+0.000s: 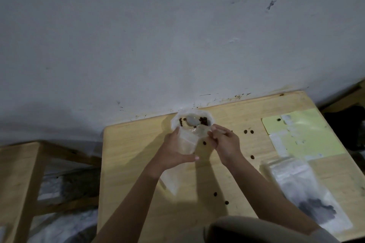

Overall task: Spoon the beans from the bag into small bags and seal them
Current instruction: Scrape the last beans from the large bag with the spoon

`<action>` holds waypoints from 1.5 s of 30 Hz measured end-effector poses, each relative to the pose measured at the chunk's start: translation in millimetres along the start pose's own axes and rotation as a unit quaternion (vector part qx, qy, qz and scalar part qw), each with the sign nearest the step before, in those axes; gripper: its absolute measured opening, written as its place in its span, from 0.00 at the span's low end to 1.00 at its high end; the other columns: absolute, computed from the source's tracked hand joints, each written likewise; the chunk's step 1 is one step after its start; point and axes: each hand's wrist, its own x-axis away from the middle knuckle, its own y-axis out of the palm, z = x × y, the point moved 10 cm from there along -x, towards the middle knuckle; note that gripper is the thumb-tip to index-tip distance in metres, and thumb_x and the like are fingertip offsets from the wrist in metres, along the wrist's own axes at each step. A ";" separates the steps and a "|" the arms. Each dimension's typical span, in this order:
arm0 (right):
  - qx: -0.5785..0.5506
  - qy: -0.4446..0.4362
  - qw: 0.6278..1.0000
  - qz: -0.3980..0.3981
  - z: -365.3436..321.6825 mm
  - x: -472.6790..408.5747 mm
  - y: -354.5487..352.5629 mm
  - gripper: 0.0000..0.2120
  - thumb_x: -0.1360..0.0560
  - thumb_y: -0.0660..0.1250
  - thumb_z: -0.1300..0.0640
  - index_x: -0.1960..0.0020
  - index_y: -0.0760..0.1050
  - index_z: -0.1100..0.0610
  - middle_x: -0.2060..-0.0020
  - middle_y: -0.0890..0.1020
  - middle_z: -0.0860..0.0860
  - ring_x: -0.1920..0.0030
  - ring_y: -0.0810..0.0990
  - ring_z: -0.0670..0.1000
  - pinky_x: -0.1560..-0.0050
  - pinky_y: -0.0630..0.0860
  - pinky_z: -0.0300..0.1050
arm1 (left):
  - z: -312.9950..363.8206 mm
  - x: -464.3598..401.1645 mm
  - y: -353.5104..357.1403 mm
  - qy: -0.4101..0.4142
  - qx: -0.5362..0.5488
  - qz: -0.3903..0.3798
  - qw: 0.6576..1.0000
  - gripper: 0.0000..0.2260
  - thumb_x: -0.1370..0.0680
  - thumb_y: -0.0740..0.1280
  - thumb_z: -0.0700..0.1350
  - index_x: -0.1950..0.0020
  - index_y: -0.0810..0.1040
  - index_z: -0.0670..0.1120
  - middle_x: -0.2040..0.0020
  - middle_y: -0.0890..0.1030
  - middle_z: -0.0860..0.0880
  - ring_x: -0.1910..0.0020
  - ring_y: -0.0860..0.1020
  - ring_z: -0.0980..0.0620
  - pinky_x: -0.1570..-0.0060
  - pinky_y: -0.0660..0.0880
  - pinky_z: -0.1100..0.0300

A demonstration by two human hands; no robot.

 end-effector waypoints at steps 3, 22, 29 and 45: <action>0.120 -0.085 0.989 0.028 -14.7 -4.8 -2.4 0.09 0.24 0.67 0.61 0.46 0.79 0.63 0.58 0.82 0.57 0.59 0.82 0.50 0.53 0.82 0.46 | 16.1 4.2 -1.3 0.046 -0.053 0.015 0.997 0.51 0.38 0.79 0.57 0.23 0.53 0.50 0.36 0.58 0.57 0.35 0.59 0.59 0.41 0.61 0.63; -0.014 0.032 0.996 0.087 19.1 3.0 -9.3 0.08 0.23 0.61 0.67 0.52 0.79 0.64 0.65 0.79 0.56 0.66 0.80 0.50 0.69 0.78 0.39 | 32.8 17.5 0.6 0.102 -0.099 0.023 0.990 0.59 0.40 0.77 0.65 0.22 0.44 0.49 0.28 0.52 0.60 0.32 0.55 0.63 0.37 0.61 0.64; 0.020 -0.007 0.996 0.085 1.6 -2.9 -21.6 0.07 0.23 0.62 0.66 0.56 0.79 0.62 0.66 0.78 0.56 0.66 0.78 0.50 0.65 0.80 0.43 | 7.1 11.0 -7.4 0.036 -0.089 0.035 0.995 0.60 0.44 0.76 0.68 0.23 0.46 0.51 0.28 0.53 0.57 0.28 0.59 0.55 0.35 0.64 0.59; 0.103 -0.036 0.993 -0.033 -42.8 5.4 -21.5 0.09 0.22 0.61 0.65 0.56 0.80 0.63 0.67 0.77 0.56 0.65 0.77 0.53 0.65 0.80 0.45 | -6.6 16.1 -5.7 0.052 -0.094 0.045 0.993 0.54 0.42 0.78 0.63 0.26 0.50 0.55 0.31 0.52 0.59 0.29 0.58 0.52 0.37 0.66 0.57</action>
